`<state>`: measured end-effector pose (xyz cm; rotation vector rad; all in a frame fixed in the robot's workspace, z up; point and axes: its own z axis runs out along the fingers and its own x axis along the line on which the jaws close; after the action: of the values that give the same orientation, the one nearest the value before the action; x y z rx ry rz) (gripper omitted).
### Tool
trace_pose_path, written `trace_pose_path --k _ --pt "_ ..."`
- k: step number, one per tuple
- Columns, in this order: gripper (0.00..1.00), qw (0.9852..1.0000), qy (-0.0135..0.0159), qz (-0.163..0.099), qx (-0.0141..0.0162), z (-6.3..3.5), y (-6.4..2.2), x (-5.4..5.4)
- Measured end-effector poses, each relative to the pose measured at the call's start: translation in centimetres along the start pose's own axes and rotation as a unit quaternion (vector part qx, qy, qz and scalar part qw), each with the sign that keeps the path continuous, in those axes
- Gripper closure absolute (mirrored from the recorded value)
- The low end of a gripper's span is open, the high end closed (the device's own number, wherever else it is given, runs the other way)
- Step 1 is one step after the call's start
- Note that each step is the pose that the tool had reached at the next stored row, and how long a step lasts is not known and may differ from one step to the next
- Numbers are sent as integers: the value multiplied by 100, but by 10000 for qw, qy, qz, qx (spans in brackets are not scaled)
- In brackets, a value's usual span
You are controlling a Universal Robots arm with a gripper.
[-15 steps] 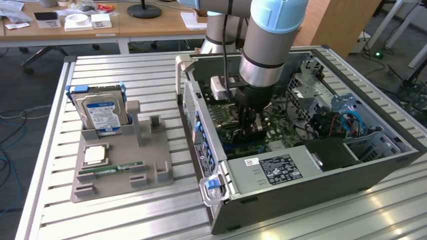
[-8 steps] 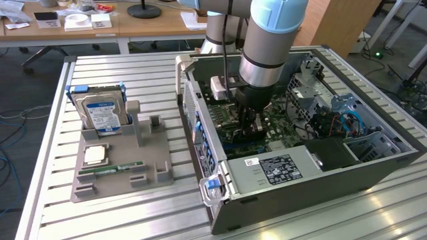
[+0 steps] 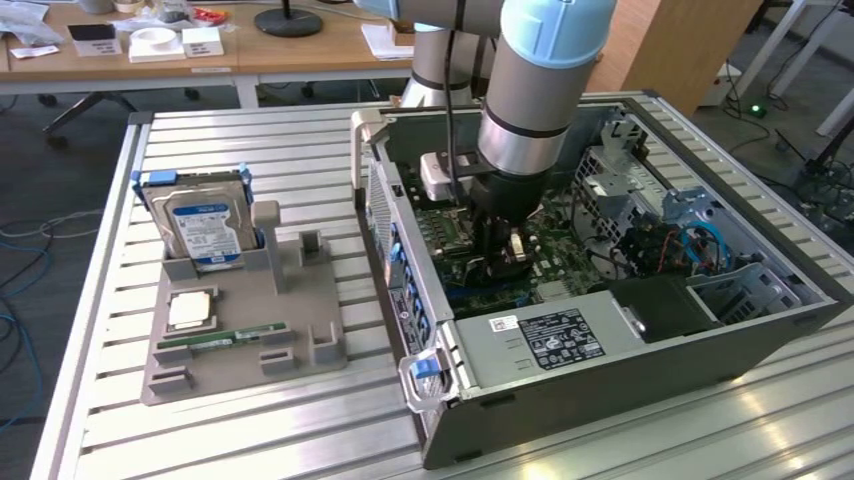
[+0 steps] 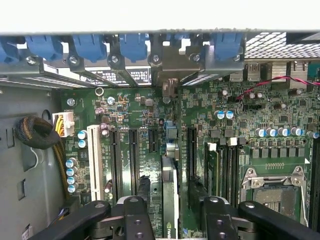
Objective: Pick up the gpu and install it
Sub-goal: 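Insert the gpu into the slot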
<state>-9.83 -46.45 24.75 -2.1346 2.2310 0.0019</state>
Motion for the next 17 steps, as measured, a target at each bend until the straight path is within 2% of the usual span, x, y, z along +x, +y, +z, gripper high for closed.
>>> trace_pose_path --k 6,17 --pt "55 10000 1 0 0 -28 -1 -1" --pt "55 10000 0 0 0 -325 -12 -13"
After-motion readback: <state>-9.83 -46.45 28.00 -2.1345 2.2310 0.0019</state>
